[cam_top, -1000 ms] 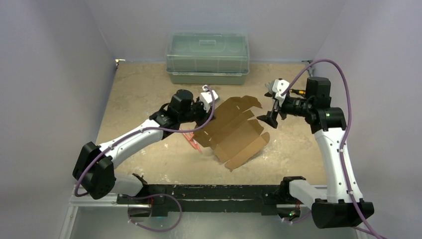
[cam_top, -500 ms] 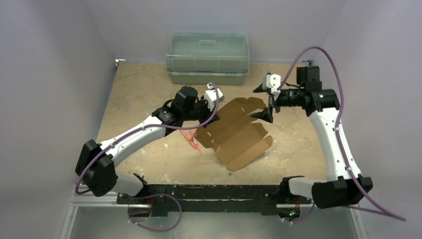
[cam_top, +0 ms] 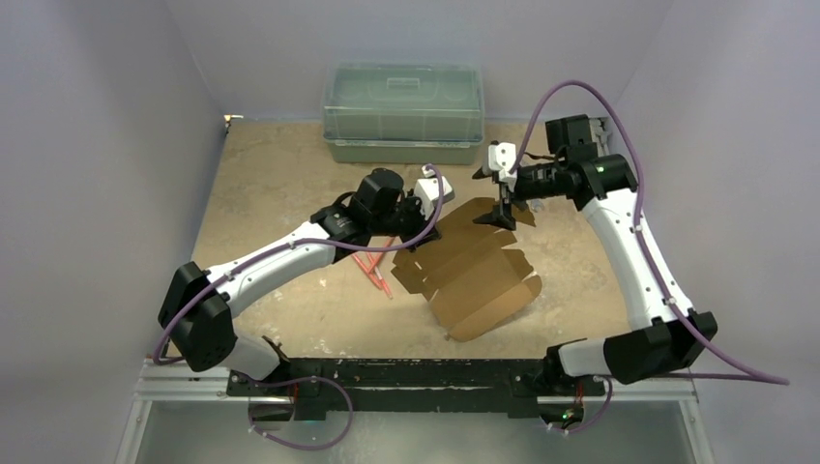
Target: Fold the paper box
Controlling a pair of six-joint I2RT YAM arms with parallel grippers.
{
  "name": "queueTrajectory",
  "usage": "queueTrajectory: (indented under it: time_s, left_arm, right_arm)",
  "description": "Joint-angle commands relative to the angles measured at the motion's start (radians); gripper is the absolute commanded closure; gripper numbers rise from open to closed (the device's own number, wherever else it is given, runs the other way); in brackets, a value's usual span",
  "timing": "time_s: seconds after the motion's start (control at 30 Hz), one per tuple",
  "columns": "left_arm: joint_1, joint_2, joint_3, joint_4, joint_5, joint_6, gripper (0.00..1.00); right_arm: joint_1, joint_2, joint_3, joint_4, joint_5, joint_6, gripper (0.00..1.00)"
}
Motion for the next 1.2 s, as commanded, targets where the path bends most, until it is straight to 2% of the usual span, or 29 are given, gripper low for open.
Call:
queueTrajectory:
  time_s: [0.0,0.47,0.57,0.6,0.7,0.83,0.97,1.1,1.17]
  left_arm:
    - [-0.011,-0.002,0.031,0.029,0.002,-0.011,1.00]
    - [-0.014,-0.038,-0.041,0.121,0.006,-0.071,1.00]
    - [-0.013,-0.046,-0.054,0.138,-0.013,-0.086,0.99]
    - [-0.013,-0.051,-0.061,0.145,-0.024,-0.094,0.95]
    - [-0.013,-0.095,-0.095,0.159,-0.078,-0.129,0.76]
    - [-0.003,-0.230,-0.198,0.227,-0.188,-0.193,0.42]
    - [0.015,-0.441,-0.392,0.348,-0.332,-0.312,0.03]
    - [0.020,-0.628,-0.545,0.396,-0.491,-0.390,0.01]
    - [0.021,-0.677,-0.594,0.404,-0.508,-0.416,0.01]
  right_arm:
    - [0.001,0.042,-0.022,-0.011,0.050,-0.050,0.15]
    - [0.008,0.161,0.094,-0.206,0.003,-0.210,0.73]
    - [0.012,0.160,0.096,-0.226,-0.013,-0.228,0.93]
    - [0.012,0.154,0.091,-0.222,-0.018,-0.228,1.00]
    - [0.011,0.122,0.064,-0.176,-0.031,-0.156,1.00]
    - [-0.017,0.028,-0.028,-0.040,-0.021,-0.003,1.00]
    - [-0.105,-0.073,-0.171,0.061,-0.126,0.071,1.00]
    - [-0.167,-0.160,-0.298,0.166,-0.151,0.139,1.00]
    - [-0.175,-0.194,-0.358,0.240,-0.166,0.197,1.00]
